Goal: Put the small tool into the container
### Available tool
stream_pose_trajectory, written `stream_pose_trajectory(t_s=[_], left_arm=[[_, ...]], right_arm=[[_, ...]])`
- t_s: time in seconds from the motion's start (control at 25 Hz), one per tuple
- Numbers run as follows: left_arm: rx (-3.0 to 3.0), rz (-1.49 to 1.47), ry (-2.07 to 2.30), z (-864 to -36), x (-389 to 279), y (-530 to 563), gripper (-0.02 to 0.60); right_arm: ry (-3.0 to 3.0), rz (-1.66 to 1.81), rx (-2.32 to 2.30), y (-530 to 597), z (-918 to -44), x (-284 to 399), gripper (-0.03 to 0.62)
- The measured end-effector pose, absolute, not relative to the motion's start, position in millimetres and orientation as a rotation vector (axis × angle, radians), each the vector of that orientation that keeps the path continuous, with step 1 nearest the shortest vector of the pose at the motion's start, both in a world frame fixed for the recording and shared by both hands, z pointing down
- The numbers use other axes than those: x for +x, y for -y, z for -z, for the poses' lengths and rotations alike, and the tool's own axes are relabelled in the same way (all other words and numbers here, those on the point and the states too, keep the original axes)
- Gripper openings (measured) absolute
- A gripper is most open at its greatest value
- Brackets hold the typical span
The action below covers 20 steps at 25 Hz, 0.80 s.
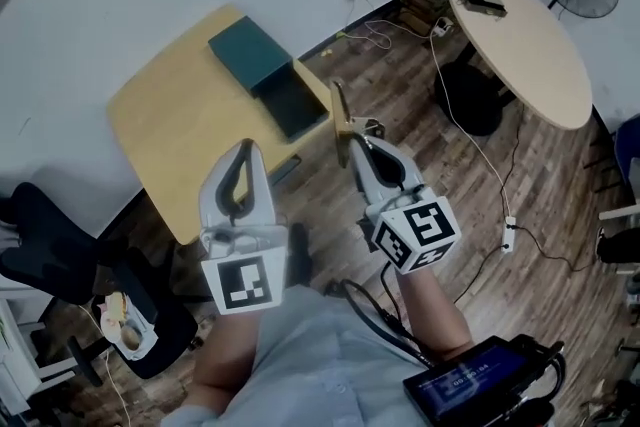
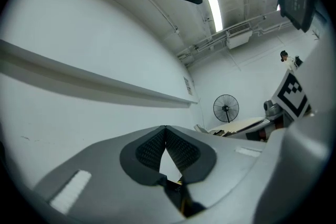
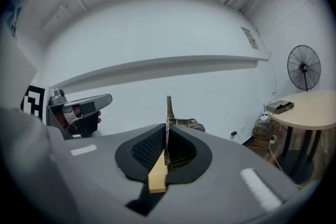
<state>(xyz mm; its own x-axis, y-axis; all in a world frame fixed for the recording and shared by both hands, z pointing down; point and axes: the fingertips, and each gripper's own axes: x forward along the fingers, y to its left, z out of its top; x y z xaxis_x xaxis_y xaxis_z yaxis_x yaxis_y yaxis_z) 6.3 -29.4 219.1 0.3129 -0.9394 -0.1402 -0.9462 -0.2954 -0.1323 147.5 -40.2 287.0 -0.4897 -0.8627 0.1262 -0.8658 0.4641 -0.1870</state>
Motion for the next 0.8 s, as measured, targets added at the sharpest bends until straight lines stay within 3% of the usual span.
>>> stream_pose_trajectory(t_s=[0.8], left_arm=[[-2.443,0.066,-1.941,-291,-96,203,0.011]], right_arm=[[2.374,-0.953,1.153,231,-439,78,0.003]])
